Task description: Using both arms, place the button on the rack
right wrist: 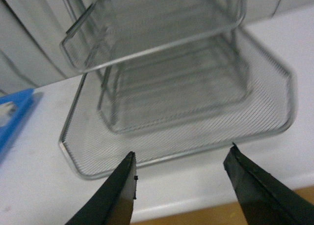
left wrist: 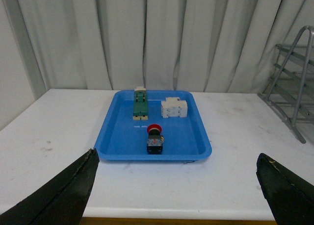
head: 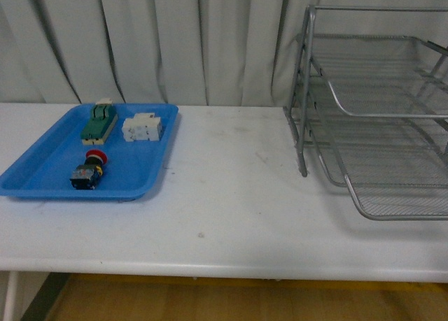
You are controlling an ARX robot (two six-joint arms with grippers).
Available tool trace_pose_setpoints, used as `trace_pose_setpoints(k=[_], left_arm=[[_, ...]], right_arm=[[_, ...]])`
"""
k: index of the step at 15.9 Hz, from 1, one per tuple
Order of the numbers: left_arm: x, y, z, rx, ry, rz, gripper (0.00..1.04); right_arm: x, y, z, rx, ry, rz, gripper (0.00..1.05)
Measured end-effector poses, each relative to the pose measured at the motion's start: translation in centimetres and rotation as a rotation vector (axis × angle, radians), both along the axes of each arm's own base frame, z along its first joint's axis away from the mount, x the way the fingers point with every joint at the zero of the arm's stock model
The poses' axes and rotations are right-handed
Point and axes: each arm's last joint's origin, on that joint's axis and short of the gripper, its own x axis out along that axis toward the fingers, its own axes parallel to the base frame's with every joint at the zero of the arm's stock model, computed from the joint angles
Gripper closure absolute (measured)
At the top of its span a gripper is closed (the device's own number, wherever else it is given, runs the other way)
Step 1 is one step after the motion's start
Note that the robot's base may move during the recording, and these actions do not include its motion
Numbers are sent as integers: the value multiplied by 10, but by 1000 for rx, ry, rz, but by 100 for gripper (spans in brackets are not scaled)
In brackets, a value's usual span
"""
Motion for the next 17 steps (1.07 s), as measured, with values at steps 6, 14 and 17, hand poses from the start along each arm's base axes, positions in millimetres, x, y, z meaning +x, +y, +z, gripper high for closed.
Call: trace_pose_setpoints(k=[6,14,17], left_arm=[[0,0,0,0,-1,-1,7],[0,0,0,0,-1,-1,7],[0,0,0,0,-1,-1,7]], right_arm=[[-31,12,38,-291,-175,24,103],[-60,12,54,-296,-182,23,103],[-67,12,57,-296,-196,21,103]])
